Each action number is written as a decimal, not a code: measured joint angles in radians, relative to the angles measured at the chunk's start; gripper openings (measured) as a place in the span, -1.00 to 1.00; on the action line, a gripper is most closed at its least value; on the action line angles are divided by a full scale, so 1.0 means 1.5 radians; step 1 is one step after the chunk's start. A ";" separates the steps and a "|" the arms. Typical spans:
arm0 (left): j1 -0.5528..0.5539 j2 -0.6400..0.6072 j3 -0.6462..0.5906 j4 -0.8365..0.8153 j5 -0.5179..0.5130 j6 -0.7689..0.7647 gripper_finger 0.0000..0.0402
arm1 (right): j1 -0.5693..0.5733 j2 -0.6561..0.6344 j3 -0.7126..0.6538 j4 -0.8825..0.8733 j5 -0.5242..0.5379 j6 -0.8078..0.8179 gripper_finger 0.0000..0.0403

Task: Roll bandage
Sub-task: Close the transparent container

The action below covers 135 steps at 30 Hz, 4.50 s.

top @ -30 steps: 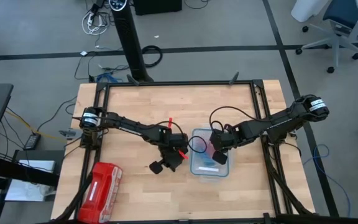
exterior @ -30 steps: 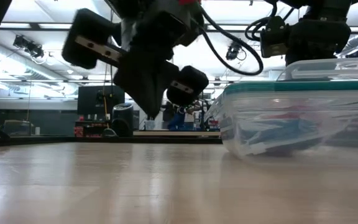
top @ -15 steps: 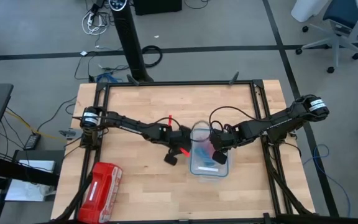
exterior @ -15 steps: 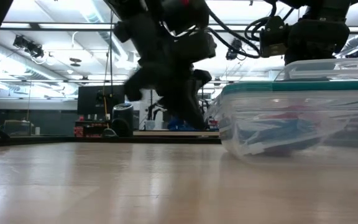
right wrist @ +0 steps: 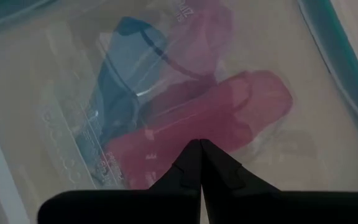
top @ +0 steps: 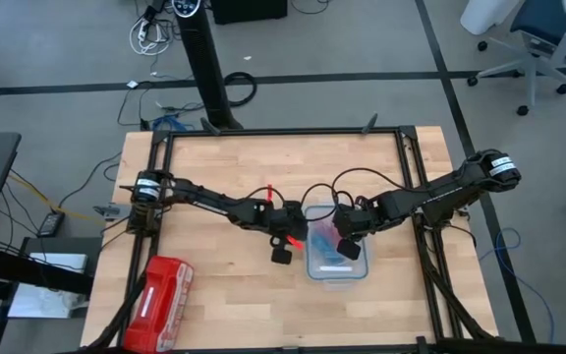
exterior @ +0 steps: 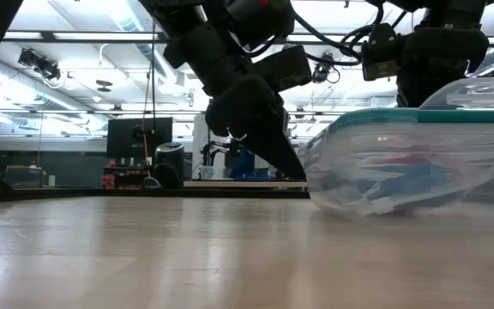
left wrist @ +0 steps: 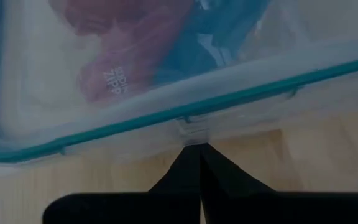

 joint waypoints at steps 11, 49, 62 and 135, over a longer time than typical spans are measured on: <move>0.001 0.025 0.004 0.014 0.017 -0.001 -1.00 | 0.003 -0.026 0.012 -0.021 0.012 0.004 -0.99; -0.001 0.023 0.150 -0.250 -0.022 0.052 -1.00 | 0.057 -0.148 0.020 -0.266 -0.032 0.193 -0.99; -0.004 0.031 0.157 -0.209 -0.004 0.050 -1.00 | 0.076 -0.064 0.013 -0.254 -0.052 0.195 -0.99; -0.003 -0.024 0.085 -0.195 -0.083 0.037 -1.00 | 0.107 -0.130 -0.051 -0.170 0.044 0.215 -0.99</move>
